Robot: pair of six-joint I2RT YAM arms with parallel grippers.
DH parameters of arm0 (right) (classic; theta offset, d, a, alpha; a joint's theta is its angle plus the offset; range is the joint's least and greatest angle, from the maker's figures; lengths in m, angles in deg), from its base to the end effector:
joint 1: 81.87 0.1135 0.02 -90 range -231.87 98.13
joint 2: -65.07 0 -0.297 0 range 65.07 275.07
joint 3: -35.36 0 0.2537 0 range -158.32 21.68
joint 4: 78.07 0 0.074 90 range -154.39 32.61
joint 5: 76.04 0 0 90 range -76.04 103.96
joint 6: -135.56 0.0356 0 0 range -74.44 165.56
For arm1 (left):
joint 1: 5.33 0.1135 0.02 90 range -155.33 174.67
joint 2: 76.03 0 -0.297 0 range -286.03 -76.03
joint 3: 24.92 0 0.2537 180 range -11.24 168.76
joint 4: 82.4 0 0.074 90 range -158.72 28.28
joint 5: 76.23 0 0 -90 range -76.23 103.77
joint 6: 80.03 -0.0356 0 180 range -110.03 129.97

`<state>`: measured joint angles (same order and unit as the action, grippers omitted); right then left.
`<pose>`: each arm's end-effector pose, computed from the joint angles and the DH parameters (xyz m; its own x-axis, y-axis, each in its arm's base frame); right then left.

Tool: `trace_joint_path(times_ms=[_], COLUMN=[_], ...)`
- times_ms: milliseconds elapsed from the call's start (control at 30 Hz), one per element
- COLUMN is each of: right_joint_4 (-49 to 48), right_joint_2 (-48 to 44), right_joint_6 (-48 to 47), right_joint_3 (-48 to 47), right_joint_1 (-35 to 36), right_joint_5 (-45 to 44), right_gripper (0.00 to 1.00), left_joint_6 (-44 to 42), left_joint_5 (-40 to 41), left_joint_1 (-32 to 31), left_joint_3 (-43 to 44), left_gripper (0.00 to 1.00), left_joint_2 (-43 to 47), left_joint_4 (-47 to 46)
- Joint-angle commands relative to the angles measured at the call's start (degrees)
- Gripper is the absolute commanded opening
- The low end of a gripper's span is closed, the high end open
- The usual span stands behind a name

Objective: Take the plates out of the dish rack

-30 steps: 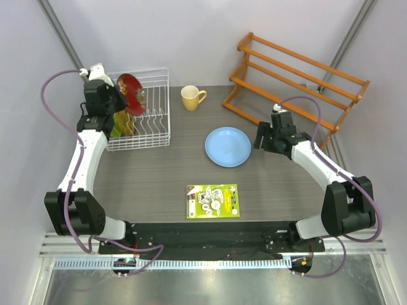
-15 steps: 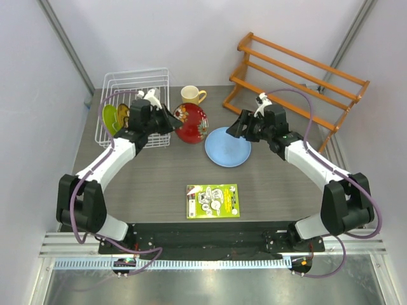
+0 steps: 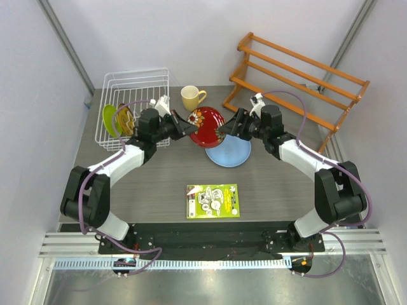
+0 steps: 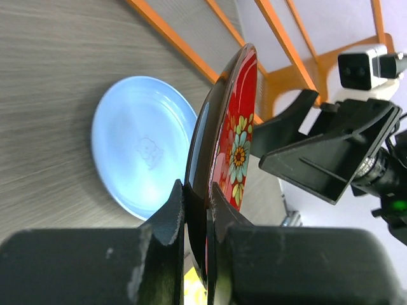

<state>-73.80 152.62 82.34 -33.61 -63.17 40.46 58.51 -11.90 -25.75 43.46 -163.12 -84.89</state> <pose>0.3220 0.1258 0.2883 -0.6996 0.3289 -0.6343 -0.3215 0.6479 0.6905 0.3199 -0.1355 0.2991 -0.7011 -0.4597 -0.5451 0.2701 0.5362 -0.7997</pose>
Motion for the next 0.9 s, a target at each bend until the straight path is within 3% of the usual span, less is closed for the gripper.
trace_joint_path(times_ms=[0,100,133,167,200,233,267,300,333,367,400,533,667,867], right_joint_4=[-8.4,-10.0,-10.3,-10.3,-10.4,-10.4,-10.3,-10.0,-9.1,-8.3,-7.2,1.7,5.6,7.6], right_joint_2=[1.5,3.2,3.7,3.9,4.1,4.1,3.9,3.3,2.5,1.5,0.4,-5.3,-7.4,-4.2], right_joint_6=[3.3,4.4,4.4,4.3,4.2,4.1,4.0,3.7,3.3,2.5,1.9,-1.7,-3.8,-5.7], right_joint_3=[0.8,0.6,0.6,0.4,0.5,0.5,0.9,1.2,1.5,2.1,2.4,3.3,5.4,5.7], right_joint_1=[0.3,0.2,0.3,0.3,0.3,0.4,0.1,-0.1,-0.2,-0.6,-1.5,-5.4,-9.9,-11.7], right_joint_5=[4.4,5.7,6.1,6.4,6.8,6.8,6.6,6.4,5.2,3.8,2.6,-5.2,-7.9,-5.7], right_gripper=[0.72,0.66,0.47,0.4,0.12,0.01,0.01,0.01,0.01,0.01,0.01,0.01,0.01,0.01], left_joint_6=[7.7,9.2,9.6,9.8,9.9,9.8,9.7,9.4,8.9,6.9,5.6,-4.6,-14.8,-24.4], left_joint_5=[-6.6,-7.7,-7.8,-7.9,-8.2,-8.9,-9.3,-9.4,-9.3,-8.7,-8.1,1.3,16.4,31.2], left_joint_1=[-0.2,-0.3,-0.3,-0.3,-0.3,-0.4,-0.3,-0.3,-0.2,-0.2,-0.2,-0.1,-0.1,-0.1], left_joint_3=[-1.1,-2.0,-2.2,-2.7,-2.7,-2.6,-2.3,-2.1,-1.4,-1.1,-0.8,1.9,4.5,5.4], left_gripper=[0.0,0.0,0.0,0.0,0.0,0.0,0.0,0.09,0.23,0.52,0.58,0.74,0.77,0.86], left_joint_2=[-1.4,-2.3,-2.6,-2.6,-2.7,-2.9,-3.1,-3.2,-3.2,-3.2,-2.9,0.1,5.3,12.1], left_joint_4=[-15.5,-18.7,-19.3,-20.0,-20.4,-20.7,-20.9,-20.5,-19.6,-16.9,-15.0,-1.0,12.9,19.2])
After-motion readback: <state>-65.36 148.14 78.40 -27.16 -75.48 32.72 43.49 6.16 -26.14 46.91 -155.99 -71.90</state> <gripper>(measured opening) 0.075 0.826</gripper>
